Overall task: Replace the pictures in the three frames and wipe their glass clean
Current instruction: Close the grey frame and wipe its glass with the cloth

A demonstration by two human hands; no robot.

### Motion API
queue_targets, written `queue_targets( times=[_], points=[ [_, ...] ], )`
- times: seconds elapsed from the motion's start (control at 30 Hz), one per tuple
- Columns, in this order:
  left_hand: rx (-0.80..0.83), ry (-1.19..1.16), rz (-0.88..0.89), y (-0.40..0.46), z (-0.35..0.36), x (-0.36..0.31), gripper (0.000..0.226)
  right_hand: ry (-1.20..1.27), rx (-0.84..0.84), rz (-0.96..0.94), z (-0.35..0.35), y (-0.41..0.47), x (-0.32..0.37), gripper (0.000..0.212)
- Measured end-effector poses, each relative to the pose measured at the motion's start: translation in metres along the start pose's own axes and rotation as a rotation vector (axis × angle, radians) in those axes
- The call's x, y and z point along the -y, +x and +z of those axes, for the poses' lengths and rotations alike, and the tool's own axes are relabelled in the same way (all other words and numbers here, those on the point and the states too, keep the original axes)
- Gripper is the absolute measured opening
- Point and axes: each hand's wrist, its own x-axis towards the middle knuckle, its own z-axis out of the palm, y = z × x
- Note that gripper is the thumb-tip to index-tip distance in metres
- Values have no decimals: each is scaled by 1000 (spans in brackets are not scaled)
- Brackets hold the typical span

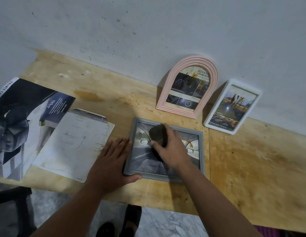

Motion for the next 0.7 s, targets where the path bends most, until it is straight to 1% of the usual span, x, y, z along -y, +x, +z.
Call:
queue_targets(
  times=[0.03, 0.1, 0.2, 0.37, 0.43, 0.5, 0.6, 0.67, 0.7],
  points=[
    [0, 1, -2, 0, 0, 0, 120, -131, 8, -25, 7, -1, 0, 82],
    [3, 2, 0, 0, 0, 0, 120, -334, -15, -80, 19, -2, -4, 75],
    [5, -5, -1, 0, -1, 0, 120, -392, -16, -107, 24, -2, -7, 64],
    [-3, -8, -3, 0, -1, 0, 120, -425, 119, -114, 22, -32, -9, 68],
    [-6, -12, 0, 0, -1, 0, 119, -402, 148, -123, 22, -49, -11, 68],
    [-9, -14, 2, 0, 0, -1, 119, -339, 138, -135, 21, -57, -15, 66],
    [-4, -5, -2, -1, -1, 0, 120, -65, 66, -62, 17, -57, -21, 72],
    [-3, -8, -3, -1, -1, -1, 120, 103, 7, 25, 16, -56, -22, 80],
    [-3, -10, -2, 0, -1, -1, 120, 164, -13, 68, 16, -55, -23, 81]
  ],
)
